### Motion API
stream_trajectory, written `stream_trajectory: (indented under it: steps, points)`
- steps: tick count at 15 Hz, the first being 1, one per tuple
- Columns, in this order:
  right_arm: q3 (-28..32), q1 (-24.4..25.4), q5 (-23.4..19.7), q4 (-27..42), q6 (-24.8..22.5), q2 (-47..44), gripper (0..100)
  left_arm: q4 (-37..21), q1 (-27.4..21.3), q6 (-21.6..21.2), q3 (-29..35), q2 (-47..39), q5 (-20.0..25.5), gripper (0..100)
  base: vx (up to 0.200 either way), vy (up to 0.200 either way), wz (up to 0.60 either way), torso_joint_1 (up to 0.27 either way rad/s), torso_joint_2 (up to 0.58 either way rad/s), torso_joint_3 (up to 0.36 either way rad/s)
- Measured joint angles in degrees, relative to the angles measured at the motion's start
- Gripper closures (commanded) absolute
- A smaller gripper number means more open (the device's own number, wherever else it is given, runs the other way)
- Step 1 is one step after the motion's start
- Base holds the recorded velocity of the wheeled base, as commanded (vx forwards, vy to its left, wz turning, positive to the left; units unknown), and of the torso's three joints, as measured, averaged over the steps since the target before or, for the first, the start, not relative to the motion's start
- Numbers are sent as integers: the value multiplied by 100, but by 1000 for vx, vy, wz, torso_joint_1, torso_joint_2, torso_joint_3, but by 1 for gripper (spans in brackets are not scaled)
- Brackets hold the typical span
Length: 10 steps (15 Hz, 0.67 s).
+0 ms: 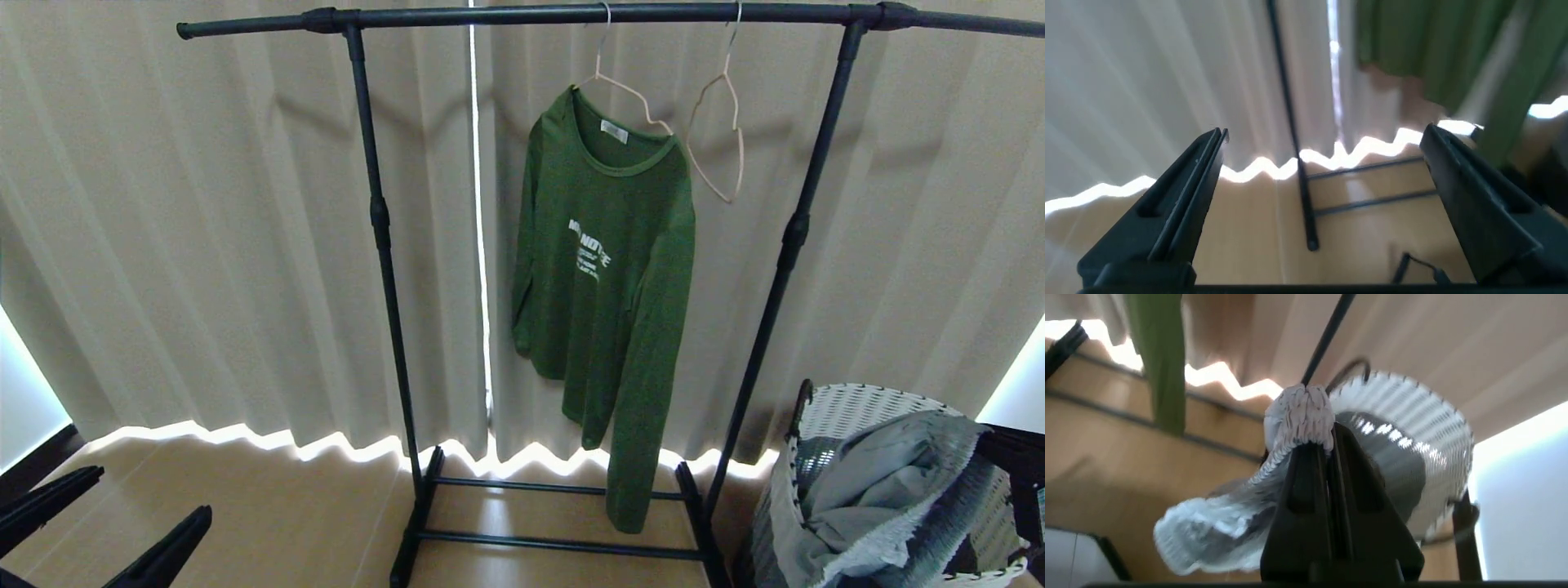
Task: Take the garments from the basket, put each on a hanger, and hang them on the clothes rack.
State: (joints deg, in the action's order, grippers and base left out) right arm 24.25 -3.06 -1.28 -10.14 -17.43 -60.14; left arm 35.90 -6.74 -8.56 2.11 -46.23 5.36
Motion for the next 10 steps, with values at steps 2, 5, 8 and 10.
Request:
stream_trajectory:
  steps: [2, 5, 8, 10]
  points:
    - [15, 23, 0, -1, -2, -34, 100, -10, -282, -4, -18, -35, 0, 0, 0, 0, 0, 0, 0, 0]
    - [20, 316, 0, -4, 2, -56, 100, 6, -494, -6, 190, -189, 0, 0, 0, 0, 0, 0, 0, 0]
    - [87, 625, -2, -22, 4, -66, 100, 9, -530, 7, 453, -324, 2, 0, 0, 0, 0, 0, 0, 0]
    - [168, 829, -2, -20, 6, -74, 100, 9, -539, 60, 686, -446, -1, 0, 0, 0, 0, 0, 0, 0]
